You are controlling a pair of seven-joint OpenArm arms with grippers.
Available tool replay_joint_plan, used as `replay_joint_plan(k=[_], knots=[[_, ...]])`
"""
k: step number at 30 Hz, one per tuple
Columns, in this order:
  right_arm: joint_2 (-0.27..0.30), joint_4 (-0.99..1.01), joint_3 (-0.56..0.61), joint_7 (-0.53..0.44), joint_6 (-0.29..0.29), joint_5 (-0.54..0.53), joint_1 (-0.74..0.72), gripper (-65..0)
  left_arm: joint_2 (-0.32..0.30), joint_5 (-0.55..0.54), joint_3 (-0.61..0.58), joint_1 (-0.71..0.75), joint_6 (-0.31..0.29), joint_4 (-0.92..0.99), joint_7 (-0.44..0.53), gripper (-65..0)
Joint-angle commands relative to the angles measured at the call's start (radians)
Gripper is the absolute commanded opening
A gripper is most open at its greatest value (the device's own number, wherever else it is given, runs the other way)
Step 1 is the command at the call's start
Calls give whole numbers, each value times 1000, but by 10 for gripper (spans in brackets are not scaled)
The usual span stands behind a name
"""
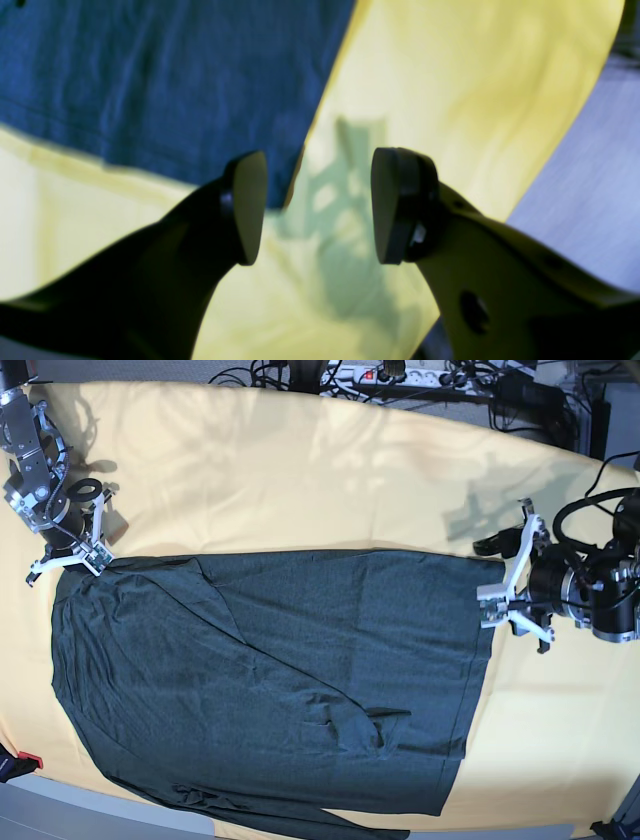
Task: Fold the T-shirt properly
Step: 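Move the left gripper to the shirt's side edge and grasp it, then hold the side edge with both grippers and lift slightly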
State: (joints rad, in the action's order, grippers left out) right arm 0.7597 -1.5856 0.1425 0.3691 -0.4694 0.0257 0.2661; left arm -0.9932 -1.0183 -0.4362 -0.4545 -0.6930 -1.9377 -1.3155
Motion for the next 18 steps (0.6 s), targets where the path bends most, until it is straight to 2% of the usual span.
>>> replay_joint_plan(k=[1, 5, 7, 12, 18], knots=[[19, 4, 0, 58, -21, 8, 5, -650, -32, 62, -23, -19, -5, -23, 41, -308], [19, 3, 0, 57, -21, 4, 5, -650, -100, 453, -209, -20, -5, -31, 307, -308], [19, 3, 0, 59, -21, 4, 5, -650, -116, 597, -290, -20, -5, -31, 412, -308], [19, 3, 0, 62, -21, 4, 5, -650, -118, 806, -390, -20, -5, -27, 552, -308], [19, 3, 0, 77, -14, 4, 5, -650, -117, 1062, -402, -20, -5, 51, 794, -308]])
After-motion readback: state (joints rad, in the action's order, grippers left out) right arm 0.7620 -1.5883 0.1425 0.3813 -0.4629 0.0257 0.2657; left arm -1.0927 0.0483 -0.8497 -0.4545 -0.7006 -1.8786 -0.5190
